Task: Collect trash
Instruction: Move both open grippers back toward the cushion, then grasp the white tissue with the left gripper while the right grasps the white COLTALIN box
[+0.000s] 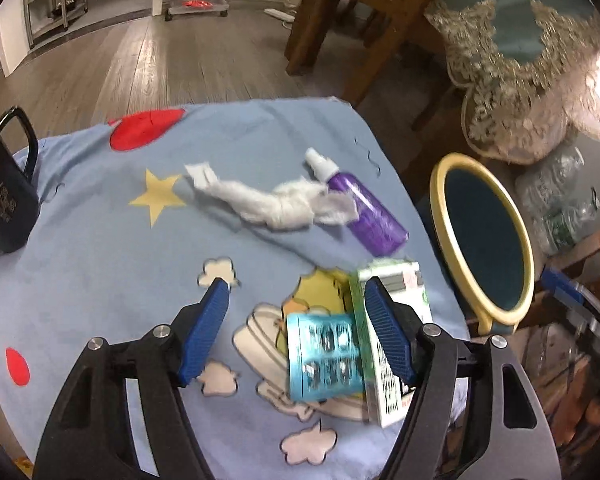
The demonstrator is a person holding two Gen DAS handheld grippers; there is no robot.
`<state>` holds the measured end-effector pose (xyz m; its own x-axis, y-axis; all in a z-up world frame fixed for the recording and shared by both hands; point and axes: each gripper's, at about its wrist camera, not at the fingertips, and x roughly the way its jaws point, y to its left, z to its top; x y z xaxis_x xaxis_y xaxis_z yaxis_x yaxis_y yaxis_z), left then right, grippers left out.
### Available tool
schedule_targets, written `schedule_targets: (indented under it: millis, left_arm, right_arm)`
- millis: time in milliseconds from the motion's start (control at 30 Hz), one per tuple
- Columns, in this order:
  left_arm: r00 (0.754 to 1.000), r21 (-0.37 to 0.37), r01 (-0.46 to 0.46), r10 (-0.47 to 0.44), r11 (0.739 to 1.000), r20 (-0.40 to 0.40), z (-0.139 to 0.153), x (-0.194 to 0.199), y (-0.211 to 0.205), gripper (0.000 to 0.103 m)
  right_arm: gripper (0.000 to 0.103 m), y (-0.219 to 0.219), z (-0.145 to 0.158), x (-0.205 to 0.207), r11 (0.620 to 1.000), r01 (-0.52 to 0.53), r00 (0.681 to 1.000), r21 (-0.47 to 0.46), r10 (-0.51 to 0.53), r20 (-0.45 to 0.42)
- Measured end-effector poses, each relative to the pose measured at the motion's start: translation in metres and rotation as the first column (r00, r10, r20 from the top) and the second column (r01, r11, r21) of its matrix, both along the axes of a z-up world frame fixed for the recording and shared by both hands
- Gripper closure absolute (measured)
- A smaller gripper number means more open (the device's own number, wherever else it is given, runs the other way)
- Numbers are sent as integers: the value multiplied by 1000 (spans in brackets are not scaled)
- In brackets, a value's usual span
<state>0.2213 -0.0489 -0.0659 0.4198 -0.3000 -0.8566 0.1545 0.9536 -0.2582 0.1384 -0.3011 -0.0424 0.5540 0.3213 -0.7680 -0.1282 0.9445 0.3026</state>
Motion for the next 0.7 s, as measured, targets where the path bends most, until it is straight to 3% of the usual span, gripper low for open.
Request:
schedule_targets:
  millis: [233, 433, 500, 600, 700]
  left_arm:
    - [991, 117, 112, -120, 987, 58, 2, 34, -31, 34]
    - [979, 213, 196, -204, 957, 18, -24, 64, -51, 40]
    - [975, 240, 215, -221, 947, -3, -33, 70, -53, 45]
    - [975, 264, 220, -214, 939, -51, -48, 77, -50, 71]
    - [979, 235, 204, -196, 950, -56, -48, 77, -45, 78]
  right_arm:
    - [30, 12, -8, 4, 999, -40, 999, -21, 39, -26]
    - [30, 21, -16, 12, 998, -66, 996, 0, 66, -67]
    - [30, 26, -20, 15, 997, -79, 993, 22, 81, -89]
    - [29, 36, -29, 18, 994, -102, 985, 50, 108, -131]
    - [29, 48, -38, 20, 991, -122, 978, 54, 129, -163]
